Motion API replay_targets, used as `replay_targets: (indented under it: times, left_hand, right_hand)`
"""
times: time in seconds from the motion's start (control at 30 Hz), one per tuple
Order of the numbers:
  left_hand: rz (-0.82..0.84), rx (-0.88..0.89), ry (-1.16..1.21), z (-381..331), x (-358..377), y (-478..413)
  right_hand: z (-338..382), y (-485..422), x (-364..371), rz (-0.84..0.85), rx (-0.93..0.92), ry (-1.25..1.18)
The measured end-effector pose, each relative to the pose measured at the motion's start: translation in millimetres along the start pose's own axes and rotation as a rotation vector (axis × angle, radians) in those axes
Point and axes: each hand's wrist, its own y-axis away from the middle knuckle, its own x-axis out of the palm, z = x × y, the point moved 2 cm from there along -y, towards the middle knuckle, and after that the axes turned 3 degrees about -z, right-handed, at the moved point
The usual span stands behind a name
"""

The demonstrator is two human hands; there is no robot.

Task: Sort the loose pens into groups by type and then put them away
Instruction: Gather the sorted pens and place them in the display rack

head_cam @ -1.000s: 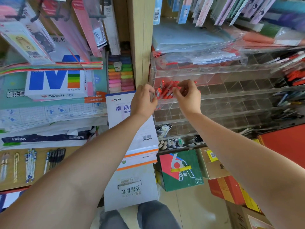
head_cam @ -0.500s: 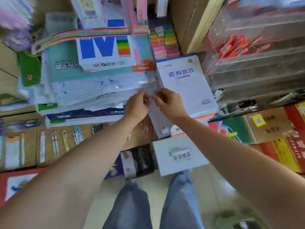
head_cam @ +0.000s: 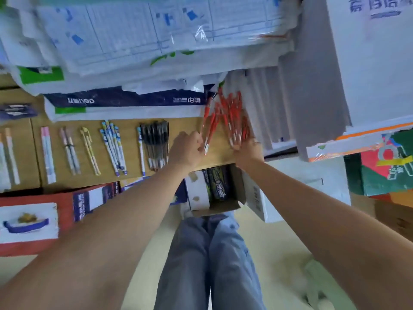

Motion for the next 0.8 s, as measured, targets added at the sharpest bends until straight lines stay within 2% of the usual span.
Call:
replay_targets:
  times: [0.2,0.37,0.43,0.53,0.63,0.8]
  left_hand:
    - [-0.15,0.002,0.017,8.3,43.8,-40.5]
    - [-0.257,0.016,-0.152,-6.7,58.7,-59.2]
    - [-0.249,0.055,-0.208,-9.8,58.7,-62.2]
    - [-0.224,0.01,-0.177,-7.2,51.3,-63.7]
    - [-0.172,-0.023,-0.273,-1.6,49.8,-62.8]
    - [-0.153,-0.05,-0.222,5.5,50.9,-61.8]
  right_hand:
    - [-0.5,-49.6,26.4,-0.168,0.116,-0.002]
    - [3.7,-55.3,40.1,-0.202,0.037,-0.022]
    - [2.1,-58.1,40.3,-0.21,-0.006,-0.057]
    - [0.4,-65.8,41.2,-0.18,-0.038,-0.11]
    - [-0.2,-68.9,41.1,-0.143,-0.04,-0.11]
    - [-1.0,-73.7,43.0,-0.186,-0.026,-0.099]
